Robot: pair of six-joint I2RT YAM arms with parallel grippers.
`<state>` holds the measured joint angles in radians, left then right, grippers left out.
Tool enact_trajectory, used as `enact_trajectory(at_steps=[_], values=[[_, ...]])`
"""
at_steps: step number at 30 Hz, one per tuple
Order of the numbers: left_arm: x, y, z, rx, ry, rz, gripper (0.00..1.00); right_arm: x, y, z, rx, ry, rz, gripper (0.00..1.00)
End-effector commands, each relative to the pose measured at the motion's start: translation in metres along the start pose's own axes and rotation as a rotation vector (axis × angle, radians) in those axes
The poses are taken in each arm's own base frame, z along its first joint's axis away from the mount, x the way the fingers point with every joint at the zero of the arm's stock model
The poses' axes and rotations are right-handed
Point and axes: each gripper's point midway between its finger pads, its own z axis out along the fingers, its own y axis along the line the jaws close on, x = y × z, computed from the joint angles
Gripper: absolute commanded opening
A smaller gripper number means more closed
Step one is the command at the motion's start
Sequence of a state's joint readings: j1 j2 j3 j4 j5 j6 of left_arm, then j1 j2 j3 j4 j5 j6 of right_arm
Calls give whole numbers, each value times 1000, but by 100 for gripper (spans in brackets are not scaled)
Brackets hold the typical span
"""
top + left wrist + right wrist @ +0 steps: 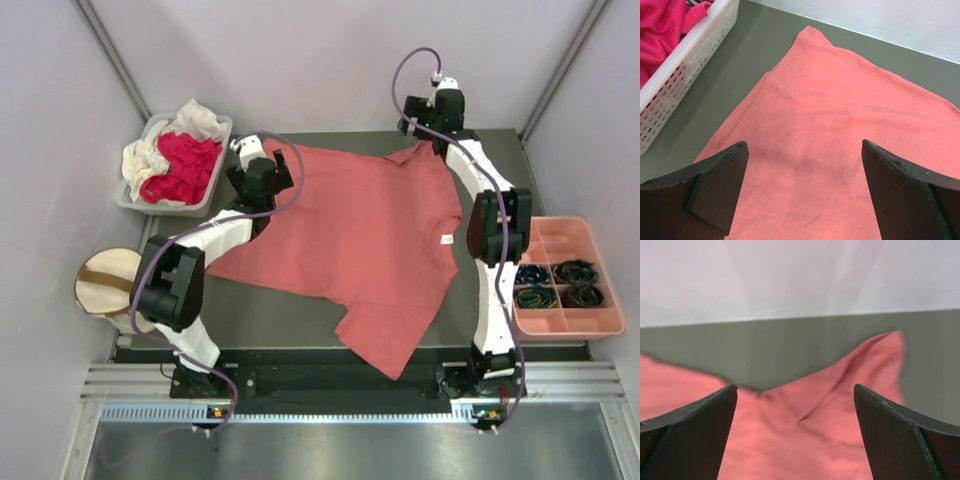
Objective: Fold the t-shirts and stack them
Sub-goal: Flatten out the tshirt, then grap the side of the flattened tshirt closest away from the robot with both arms
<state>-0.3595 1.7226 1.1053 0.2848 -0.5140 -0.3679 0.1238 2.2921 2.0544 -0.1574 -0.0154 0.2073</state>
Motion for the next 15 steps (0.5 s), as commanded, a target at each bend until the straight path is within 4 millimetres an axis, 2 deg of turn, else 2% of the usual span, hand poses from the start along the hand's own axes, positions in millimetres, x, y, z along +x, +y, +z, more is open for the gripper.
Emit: enact_trajectory(at_steps=[1,5,15], values=[[-28,-2,-17,16,-69,-41,99,20,43,-20,-146,108,126,99],[-23,2,-23,14,-59,-43,99,34,54,-13,-169,140,183,99],[-25,-5,-36,32,-61,-45,99,63,36,8,-38,218,276,99]])
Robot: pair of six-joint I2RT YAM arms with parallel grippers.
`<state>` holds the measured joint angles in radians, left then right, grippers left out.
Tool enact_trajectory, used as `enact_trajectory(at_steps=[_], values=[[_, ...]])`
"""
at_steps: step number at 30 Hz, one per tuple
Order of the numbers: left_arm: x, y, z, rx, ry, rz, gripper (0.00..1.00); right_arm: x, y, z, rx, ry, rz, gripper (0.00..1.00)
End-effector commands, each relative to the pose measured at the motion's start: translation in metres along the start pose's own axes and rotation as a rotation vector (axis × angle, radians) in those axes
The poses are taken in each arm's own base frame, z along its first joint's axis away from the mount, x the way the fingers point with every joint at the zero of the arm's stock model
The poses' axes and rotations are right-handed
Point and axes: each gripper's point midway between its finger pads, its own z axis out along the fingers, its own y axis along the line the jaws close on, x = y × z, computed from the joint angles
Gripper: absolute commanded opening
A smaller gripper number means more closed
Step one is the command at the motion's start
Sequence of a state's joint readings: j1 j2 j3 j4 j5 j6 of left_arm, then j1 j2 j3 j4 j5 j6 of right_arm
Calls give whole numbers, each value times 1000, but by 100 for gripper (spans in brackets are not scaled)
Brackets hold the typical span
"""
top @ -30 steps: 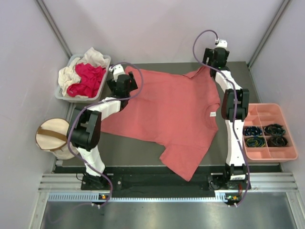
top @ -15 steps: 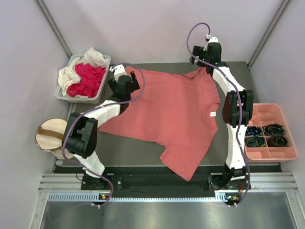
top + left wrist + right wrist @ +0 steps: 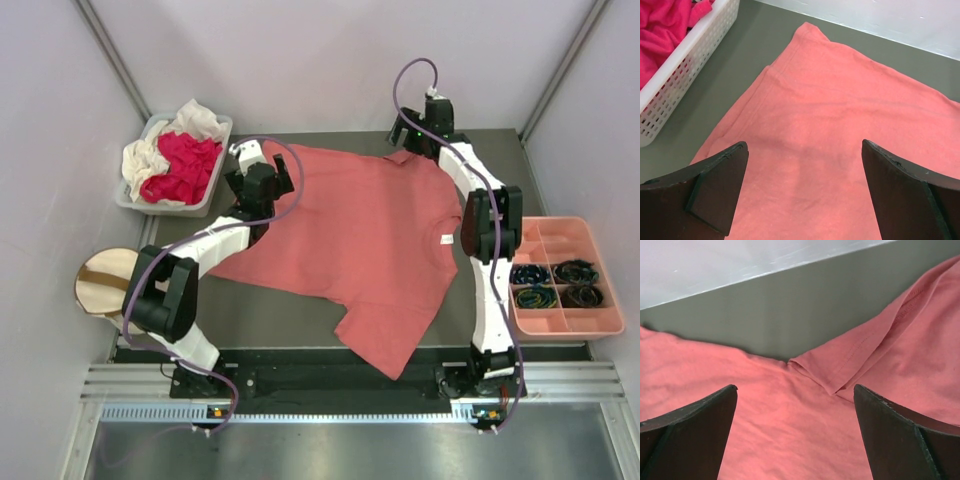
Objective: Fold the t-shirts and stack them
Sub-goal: Grap the side of the flattened tshirt closest away from the robot with both arms
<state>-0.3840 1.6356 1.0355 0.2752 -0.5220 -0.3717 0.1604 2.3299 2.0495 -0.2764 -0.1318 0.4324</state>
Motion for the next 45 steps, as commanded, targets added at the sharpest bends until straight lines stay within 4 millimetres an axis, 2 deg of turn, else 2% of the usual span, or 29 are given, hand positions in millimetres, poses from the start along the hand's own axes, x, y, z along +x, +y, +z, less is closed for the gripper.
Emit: enact_trajectory(at_steps=[1,8,15,35,45], values=[[-23,-4,-12,11,-57,-41,99,5,-10,12,57,23,69,99],[-25,-3,-17,5,-65,-41,99,23,-24,29,105,64,102,99],[-27,-3,-19,8,-67,-42,99,31,-29,34,117,76,121,99],[-24,4,-21,-13,-69,-35,99,24,-16,48,9,33,187,99],[-24,8,-23,-26,-74,-32,99,21,-20,51,-2,22,222,99]])
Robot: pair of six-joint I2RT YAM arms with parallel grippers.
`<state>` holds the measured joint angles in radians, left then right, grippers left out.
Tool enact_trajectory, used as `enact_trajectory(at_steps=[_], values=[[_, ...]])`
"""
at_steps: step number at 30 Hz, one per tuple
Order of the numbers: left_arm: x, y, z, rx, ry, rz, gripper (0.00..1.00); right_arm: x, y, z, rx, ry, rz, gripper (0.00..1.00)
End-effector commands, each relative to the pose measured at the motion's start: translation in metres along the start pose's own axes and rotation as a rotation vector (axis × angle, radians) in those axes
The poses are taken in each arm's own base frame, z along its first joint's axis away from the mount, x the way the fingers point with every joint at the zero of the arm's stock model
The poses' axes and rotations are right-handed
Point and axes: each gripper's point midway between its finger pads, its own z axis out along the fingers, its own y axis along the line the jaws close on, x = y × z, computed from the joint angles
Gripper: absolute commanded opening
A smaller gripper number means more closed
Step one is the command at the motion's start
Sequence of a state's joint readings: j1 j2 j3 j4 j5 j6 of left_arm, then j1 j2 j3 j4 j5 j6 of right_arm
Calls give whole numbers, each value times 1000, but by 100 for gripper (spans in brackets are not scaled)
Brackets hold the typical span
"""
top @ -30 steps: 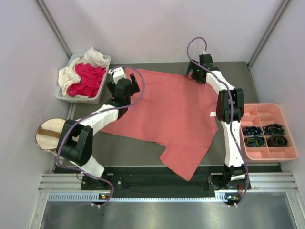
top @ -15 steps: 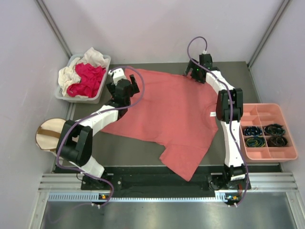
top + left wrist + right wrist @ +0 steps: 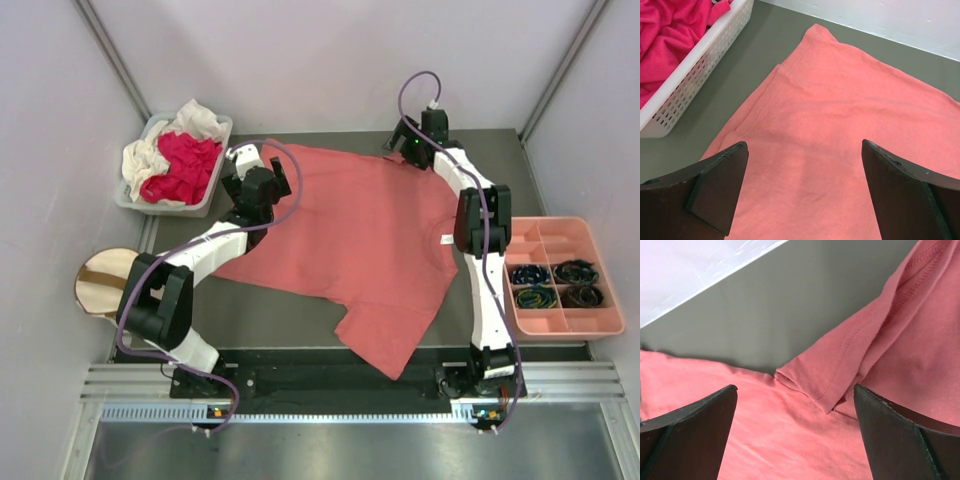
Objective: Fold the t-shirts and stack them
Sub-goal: Grap the side of the flattened tshirt closest away from the robot with both arms
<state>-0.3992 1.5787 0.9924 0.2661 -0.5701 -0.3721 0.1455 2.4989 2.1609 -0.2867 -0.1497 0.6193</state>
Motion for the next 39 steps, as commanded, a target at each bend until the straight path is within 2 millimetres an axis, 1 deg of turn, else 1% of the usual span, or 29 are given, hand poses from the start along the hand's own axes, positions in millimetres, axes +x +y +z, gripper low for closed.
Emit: enact_trajectory(at_steps=[1,4,7,8,9,10,11,12,13,14,18,19,20,21,22,23,24,27,28,29,30,31,33,34,35,36,37,38,39], values=[[-20,-1,-8,5,-55,-36,99,-11,3,6,-35,-36,21,99],[-20,-1,-8,5,-55,-36,99,-13,3,7,-41,-43,31,99],[-21,1,-8,-1,-58,-32,99,-16,11,10,-109,-41,54,99],[-19,2,-8,-5,-54,-29,99,-22,26,9,-242,-59,82,99],[-20,3,-8,-9,-56,-29,99,-28,31,9,-309,-77,113,99],[-19,4,-8,-14,-55,-27,99,-32,38,5,-378,-76,198,99],[-20,4,-8,-16,-56,-26,99,-38,53,0,-535,-112,190,99],[-19,5,-9,-18,-54,-23,99,-48,55,-7,-604,-132,215,99],[-20,5,-9,-19,-55,-25,99,-54,65,-16,-687,-134,272,99],[-22,5,-10,-20,-58,-25,99,-59,71,-23,-771,-155,251,99],[-21,4,-9,-17,-56,-27,99,-62,81,-32,-825,-140,241,99],[-21,4,-9,-17,-53,-27,99,-63,80,-34,-820,-141,234,99],[-21,3,-9,-12,-53,-31,99,-55,76,-31,-803,-127,237,99],[-21,1,-9,-6,-52,-33,99,-59,79,-39,-800,-132,227,99],[-21,1,-9,-4,-48,-33,99,-59,76,-41,-780,-140,207,99],[-21,0,-9,1,-47,-38,99,-49,69,-39,-747,-124,207,99],[-21,-1,-10,7,-45,-37,99,-54,73,-50,-727,-126,194,99],[-23,-2,-13,14,-45,-44,99,-48,66,-57,-658,-116,121,99],[-25,-2,-15,15,-49,-50,99,-52,69,-68,-625,-113,85,99],[-22,-2,-17,17,-42,-51,99,-48,68,-71,-593,-95,69,99],[-23,-2,-18,22,-41,-53,99,-50,69,-78,-563,-94,46,99],[-25,-2,-20,23,-45,-55,99,-49,62,-88,-467,-83,7,99],[-21,-2,-24,30,-32,-55,99,-45,57,-99,-339,-66,-48,99],[-22,-3,-27,39,-30,-55,99,-50,39,-100,-196,-97,-87,99],[-19,-3,-29,43,-24,-57,99,-40,34,-118,-101,-54,-89,99],[-13,-1,-30,34,1,-48,99,-35,24,-126,-33,-43,-93,99],[-14,0,-33,37,5,-51,99,-22,4,-131,63,-39,-102,99],[-10,-1,-36,41,20,-55,99,-24,7,-154,90,-58,-110,99],[-4,1,-38,36,41,-45,99,-18,7,-165,113,-64,-121,99]])
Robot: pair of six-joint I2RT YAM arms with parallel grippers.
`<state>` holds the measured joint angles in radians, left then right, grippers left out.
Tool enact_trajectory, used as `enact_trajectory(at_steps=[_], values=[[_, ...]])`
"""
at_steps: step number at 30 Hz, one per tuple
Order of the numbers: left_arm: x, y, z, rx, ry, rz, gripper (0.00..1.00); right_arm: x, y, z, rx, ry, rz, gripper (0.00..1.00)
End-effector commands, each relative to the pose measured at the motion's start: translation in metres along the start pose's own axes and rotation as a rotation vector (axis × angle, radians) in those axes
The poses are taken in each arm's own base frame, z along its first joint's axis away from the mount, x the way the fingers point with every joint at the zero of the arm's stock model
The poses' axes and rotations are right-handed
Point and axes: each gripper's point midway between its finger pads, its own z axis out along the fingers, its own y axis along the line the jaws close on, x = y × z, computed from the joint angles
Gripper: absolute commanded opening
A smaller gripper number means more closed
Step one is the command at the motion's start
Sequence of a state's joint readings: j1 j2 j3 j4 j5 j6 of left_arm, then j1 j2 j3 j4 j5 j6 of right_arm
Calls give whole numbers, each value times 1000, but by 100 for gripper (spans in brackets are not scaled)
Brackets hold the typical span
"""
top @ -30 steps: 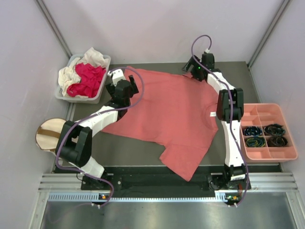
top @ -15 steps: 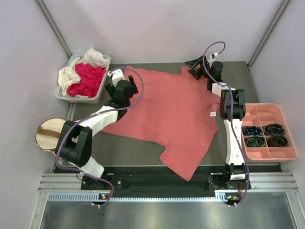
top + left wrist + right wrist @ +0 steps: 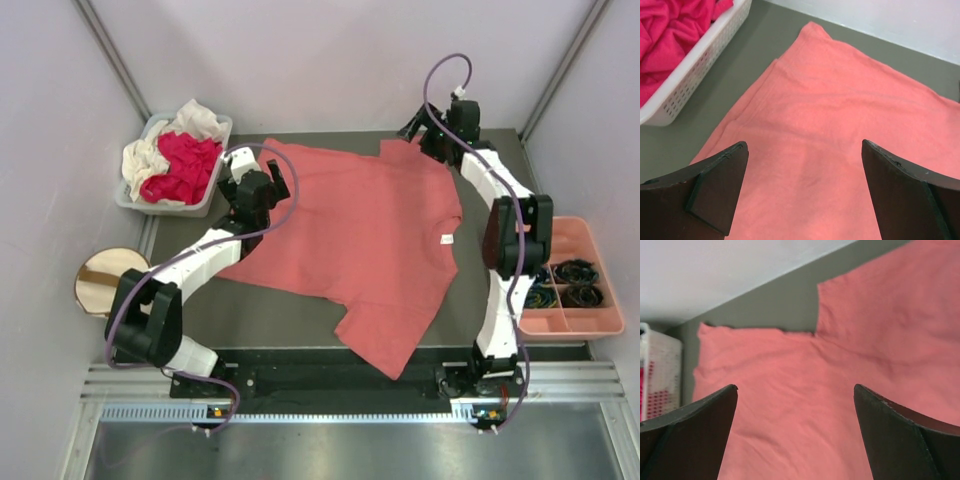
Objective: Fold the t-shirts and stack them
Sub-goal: Grap the side of the flattened tshirt closest away from the robot with both arms
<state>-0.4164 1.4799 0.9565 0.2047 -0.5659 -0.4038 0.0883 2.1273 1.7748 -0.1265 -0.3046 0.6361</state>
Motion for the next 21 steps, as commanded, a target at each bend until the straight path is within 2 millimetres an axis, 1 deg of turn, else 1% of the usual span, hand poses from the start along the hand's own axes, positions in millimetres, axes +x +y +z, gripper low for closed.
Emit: enact_trajectory(at_steps=[1,2,3,4,5,6,7,8,9,10,11,13,15,18,19,20,21], values=[[5,1,-18,17,44,-20,99,33,-34,-78,349,36,-154,99],[12,2,-20,17,64,-20,99,40,-37,-88,369,37,-157,99],[14,3,-22,17,69,-19,99,38,-27,-108,361,6,-160,99],[16,5,-25,18,81,-16,99,63,-47,-116,409,50,-146,99],[22,6,-29,19,94,-13,99,70,-51,-126,426,55,-138,99],[25,8,-31,21,99,-15,99,70,-51,-138,430,34,-136,99],[24,8,-35,28,98,-23,99,88,-67,-146,470,56,-134,99],[31,12,-38,26,110,-19,99,92,-72,-150,481,53,-137,99],[33,12,-41,33,115,-22,99,93,-74,-153,484,46,-137,99],[31,13,-44,40,112,-32,99,98,-82,-155,512,56,-143,99],[37,15,-46,41,122,-28,99,100,-86,-155,533,63,-144,99],[35,14,-51,50,120,-41,99,101,-95,-152,574,76,-148,99],[36,14,-56,55,128,-42,99,99,-98,-149,591,71,-148,99],[35,18,-61,54,121,-44,99,86,-114,-142,633,57,-130,99],[34,18,-62,56,117,-45,99,75,-115,-139,623,44,-119,99],[35,18,-62,55,121,-41,99,72,-122,-133,630,50,-109,99],[36,19,-62,53,126,-39,99,60,-131,-132,635,32,-88,99]])
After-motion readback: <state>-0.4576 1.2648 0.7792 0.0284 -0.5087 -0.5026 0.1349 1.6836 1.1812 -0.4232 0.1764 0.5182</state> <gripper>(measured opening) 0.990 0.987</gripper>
